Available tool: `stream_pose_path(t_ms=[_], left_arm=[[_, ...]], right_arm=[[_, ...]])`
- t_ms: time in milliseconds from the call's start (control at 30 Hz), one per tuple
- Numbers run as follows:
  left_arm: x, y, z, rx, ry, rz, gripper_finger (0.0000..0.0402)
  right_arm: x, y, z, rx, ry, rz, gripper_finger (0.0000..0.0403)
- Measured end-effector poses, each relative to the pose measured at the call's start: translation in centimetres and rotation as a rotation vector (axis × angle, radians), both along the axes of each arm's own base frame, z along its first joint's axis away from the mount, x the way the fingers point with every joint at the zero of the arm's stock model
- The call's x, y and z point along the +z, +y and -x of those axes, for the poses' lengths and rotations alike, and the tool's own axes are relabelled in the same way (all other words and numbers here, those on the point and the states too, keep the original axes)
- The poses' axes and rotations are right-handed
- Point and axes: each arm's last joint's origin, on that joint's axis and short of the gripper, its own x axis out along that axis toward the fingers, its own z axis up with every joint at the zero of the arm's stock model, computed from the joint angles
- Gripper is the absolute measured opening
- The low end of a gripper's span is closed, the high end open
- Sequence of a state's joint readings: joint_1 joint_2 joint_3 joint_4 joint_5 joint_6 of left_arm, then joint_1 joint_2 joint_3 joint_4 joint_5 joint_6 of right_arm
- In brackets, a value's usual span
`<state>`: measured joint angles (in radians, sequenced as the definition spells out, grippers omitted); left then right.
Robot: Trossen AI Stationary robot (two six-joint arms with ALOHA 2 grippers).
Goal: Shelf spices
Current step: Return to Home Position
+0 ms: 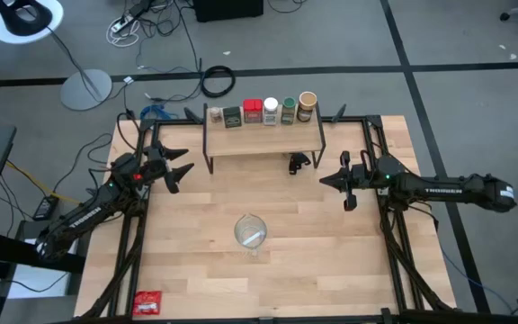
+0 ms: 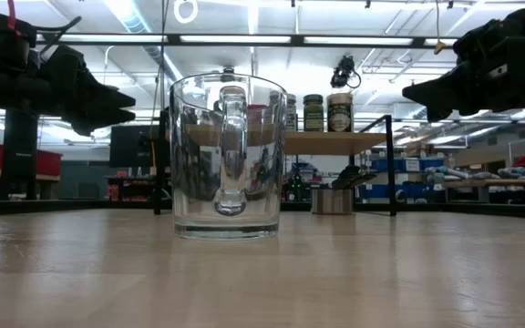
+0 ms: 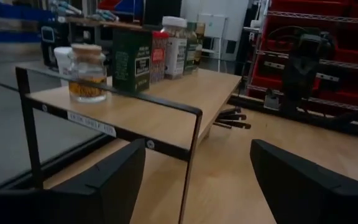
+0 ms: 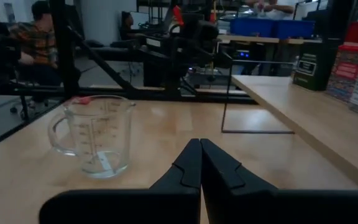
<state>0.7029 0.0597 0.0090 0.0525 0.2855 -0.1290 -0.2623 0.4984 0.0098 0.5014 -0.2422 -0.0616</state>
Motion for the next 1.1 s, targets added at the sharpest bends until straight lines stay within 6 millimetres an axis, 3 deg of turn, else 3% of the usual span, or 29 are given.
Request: stream_pose_path(t_ms=[233,367,600,833,1100], left_arm=[[-0.4,0.2,-0.2,0.003,0.06,-0.032,0.0295],[-0.5,0.2,-0.3,0.012,0.076,-0.031,0.0295],[-0.5,0.3,-0.2,0.046,0.089,-0.052,0.0296],[-0.5,0.4,-0.2,0.072,0.08,-0.029,0.0296],[-0.6,0.5,-0.1,0.125,0.088,-0.019,0.0296]], right_arm=[[0.0,-2.4,0.9,-0.089,-0.002,-0.011,0.0],[0.2,-3.2,1.6,-0.053,-0.021,-0.062,0.0],[0.3,-3.8,2.3,-0.036,-0.023,-0.084,0.0],[-0.5,-4.9,3.3,-0.143,0.043,-0.091,0.0],[0.5,-4.9,4.2,-0.129,-0.04,-0.047,0.0]])
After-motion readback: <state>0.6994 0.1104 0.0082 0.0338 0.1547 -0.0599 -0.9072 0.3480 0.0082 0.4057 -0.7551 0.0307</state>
